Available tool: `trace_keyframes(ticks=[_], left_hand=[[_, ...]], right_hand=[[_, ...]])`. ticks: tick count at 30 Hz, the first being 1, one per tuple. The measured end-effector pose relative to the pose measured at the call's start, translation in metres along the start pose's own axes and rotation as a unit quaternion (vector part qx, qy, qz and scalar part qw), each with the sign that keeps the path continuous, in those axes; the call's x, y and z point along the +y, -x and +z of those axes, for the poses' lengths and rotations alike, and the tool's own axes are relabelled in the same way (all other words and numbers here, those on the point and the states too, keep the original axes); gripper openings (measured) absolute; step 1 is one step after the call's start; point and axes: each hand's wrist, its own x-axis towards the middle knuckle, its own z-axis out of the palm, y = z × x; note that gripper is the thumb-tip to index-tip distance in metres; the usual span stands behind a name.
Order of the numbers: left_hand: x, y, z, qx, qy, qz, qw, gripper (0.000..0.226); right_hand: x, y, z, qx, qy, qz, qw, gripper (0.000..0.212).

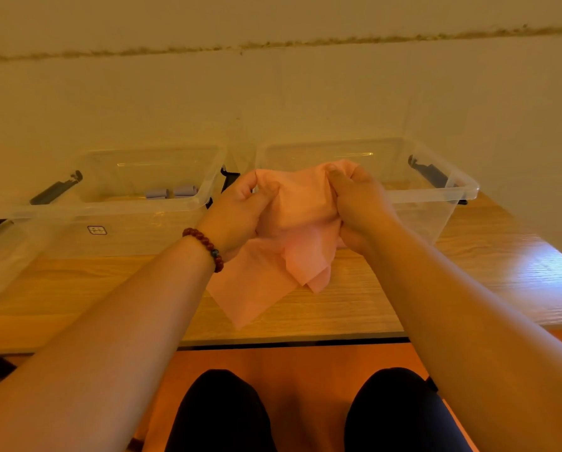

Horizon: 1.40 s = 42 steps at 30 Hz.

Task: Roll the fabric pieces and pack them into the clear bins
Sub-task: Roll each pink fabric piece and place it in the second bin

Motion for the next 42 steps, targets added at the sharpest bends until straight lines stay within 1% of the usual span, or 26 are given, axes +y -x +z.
trace_keyframes(ticks=[2,3,5,6,7,9,11,14,17,20,21,24,27,28,29,31,32,34,36,38,39,40,42], left_hand=[[-0.002,0.002,0.000,-0.010,0.015,-0.013,1.000,0.011],[-0.004,0.004,-0.001,-0.024,0.000,-0.022,0.999,0.011],[-0.007,0.008,0.000,-0.048,-0.082,-0.033,0.995,0.013],[-0.008,0.009,-0.001,-0.046,-0.116,-0.032,0.992,0.009],[-0.008,0.010,-0.002,-0.036,-0.125,-0.030,0.991,0.006],[-0.006,0.009,-0.004,-0.011,-0.090,-0.017,0.996,0.008],[-0.001,0.008,-0.005,-0.004,-0.059,-0.005,0.998,0.010],[0.002,0.007,-0.003,0.015,-0.046,0.003,0.999,0.014],[0.003,0.005,-0.002,0.040,-0.039,0.013,0.998,0.016],[0.006,0.003,0.000,0.047,-0.041,0.028,0.998,0.016],[0.007,0.002,-0.001,0.049,-0.044,0.035,0.997,0.016],[0.017,-0.001,-0.004,0.060,-0.043,0.053,0.996,0.017],[0.021,-0.006,-0.005,0.064,-0.063,0.042,0.995,0.017],[0.022,-0.006,-0.004,0.062,-0.052,0.022,0.996,0.016],[0.021,-0.005,-0.004,0.048,-0.019,-0.006,0.999,0.015],[0.018,0.001,-0.004,-0.018,0.062,-0.067,0.996,0.021],[0.015,0.006,-0.003,-0.052,0.079,-0.090,0.991,0.026],[0.008,0.013,-0.001,-0.074,0.074,-0.114,0.988,0.028],[0.005,0.014,0.000,-0.060,0.091,-0.113,0.988,0.024],[0.009,0.011,0.000,-0.039,0.139,-0.088,0.986,0.016],[0.012,0.009,-0.001,-0.031,0.157,-0.074,0.984,0.020],[0.016,0.007,-0.001,-0.029,0.169,-0.065,0.983,0.025],[0.018,0.005,0.001,-0.060,0.172,-0.054,0.982,0.025]], right_hand=[[-0.003,-0.002,-0.002,0.002,-0.043,0.014,0.999,0.008],[-0.003,-0.003,-0.004,0.002,-0.064,0.023,0.998,0.007],[-0.005,-0.002,-0.009,-0.006,-0.072,0.028,0.997,0.009],[-0.005,0.001,-0.012,-0.009,-0.065,0.024,0.998,0.010],[-0.005,0.004,-0.015,-0.011,-0.060,0.022,0.998,0.011],[-0.001,0.016,-0.019,-0.029,-0.065,0.038,0.997,0.018],[0.007,0.028,-0.022,-0.037,-0.059,0.044,0.997,0.021],[0.015,0.039,-0.021,-0.036,-0.049,0.027,0.998,0.030],[0.020,0.044,-0.018,-0.029,-0.042,0.018,0.999,0.030],[0.027,0.046,-0.013,-0.091,0.009,0.073,0.993,0.033],[0.026,0.045,-0.012,-0.099,0.020,0.083,0.991,0.029],[0.015,0.038,-0.014,-0.064,-0.018,0.059,0.996,0.013],[-0.001,0.031,-0.015,-0.039,-0.028,0.035,0.998,0.020],[-0.003,0.028,-0.014,-0.028,-0.031,0.039,0.998,0.019],[-0.006,0.026,-0.014,-0.020,-0.036,0.047,0.998,0.017],[-0.006,0.022,-0.015,-0.012,-0.051,0.059,0.997,0.015],[-0.007,0.021,-0.015,-0.011,-0.061,0.061,0.996,0.015],[-0.008,0.019,-0.019,-0.009,-0.087,0.068,0.994,0.016],[-0.013,0.018,-0.022,-0.031,-0.158,0.081,0.984,0.022],[-0.020,0.017,-0.026,-0.077,-0.233,0.075,0.966,0.032],[-0.024,0.018,-0.026,-0.090,-0.243,0.067,0.964,0.039],[-0.026,0.016,-0.026,-0.082,-0.230,0.060,0.968,0.044],[-0.026,0.011,-0.026,-0.040,-0.161,0.048,0.985,0.047]])
